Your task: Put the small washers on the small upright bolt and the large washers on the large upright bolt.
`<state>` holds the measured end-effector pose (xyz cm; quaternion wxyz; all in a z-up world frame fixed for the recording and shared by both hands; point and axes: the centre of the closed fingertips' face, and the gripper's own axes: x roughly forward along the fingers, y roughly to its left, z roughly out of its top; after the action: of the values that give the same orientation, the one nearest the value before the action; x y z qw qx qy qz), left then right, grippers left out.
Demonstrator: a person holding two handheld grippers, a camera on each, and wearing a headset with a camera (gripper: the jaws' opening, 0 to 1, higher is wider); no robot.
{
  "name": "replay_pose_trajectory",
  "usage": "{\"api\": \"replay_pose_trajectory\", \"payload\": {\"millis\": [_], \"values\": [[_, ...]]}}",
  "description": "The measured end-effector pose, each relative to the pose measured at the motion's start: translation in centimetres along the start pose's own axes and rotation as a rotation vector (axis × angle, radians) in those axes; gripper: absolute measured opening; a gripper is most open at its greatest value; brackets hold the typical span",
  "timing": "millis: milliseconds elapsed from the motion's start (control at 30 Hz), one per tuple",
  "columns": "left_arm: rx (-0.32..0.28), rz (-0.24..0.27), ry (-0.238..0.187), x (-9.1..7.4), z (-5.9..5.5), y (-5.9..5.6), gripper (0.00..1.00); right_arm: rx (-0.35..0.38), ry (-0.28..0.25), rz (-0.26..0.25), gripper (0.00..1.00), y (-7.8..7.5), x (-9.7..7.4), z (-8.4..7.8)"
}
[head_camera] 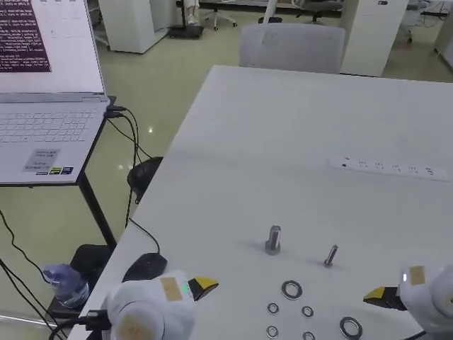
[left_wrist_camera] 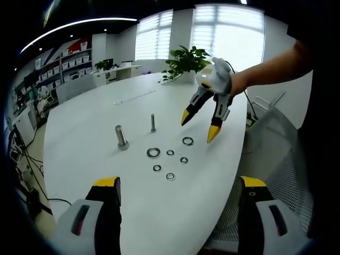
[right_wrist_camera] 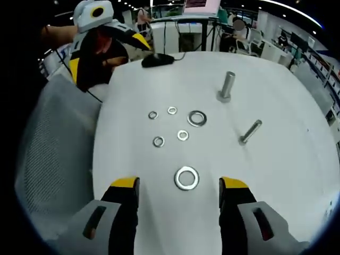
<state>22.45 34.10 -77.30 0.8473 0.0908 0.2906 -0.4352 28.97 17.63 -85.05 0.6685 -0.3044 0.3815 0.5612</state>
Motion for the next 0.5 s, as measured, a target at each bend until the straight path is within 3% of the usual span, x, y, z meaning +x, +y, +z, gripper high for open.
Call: {"api": "replay_pose_trajectory", "payload": {"millis": [200, 500], "values": [[0.021, -0.015, 0.018, 0.3, -0.7, -0.1, 0.93, -0.029, 0.049, 0.014, 0.57, -0.5, 0.8, -0.2], [0.039, 0.013, 0.026, 0.2, -0.9, 1.2, 0.95, -0.079, 0.103, 0.034, 0.48, -1.0, 1.5, 0.0]]}}
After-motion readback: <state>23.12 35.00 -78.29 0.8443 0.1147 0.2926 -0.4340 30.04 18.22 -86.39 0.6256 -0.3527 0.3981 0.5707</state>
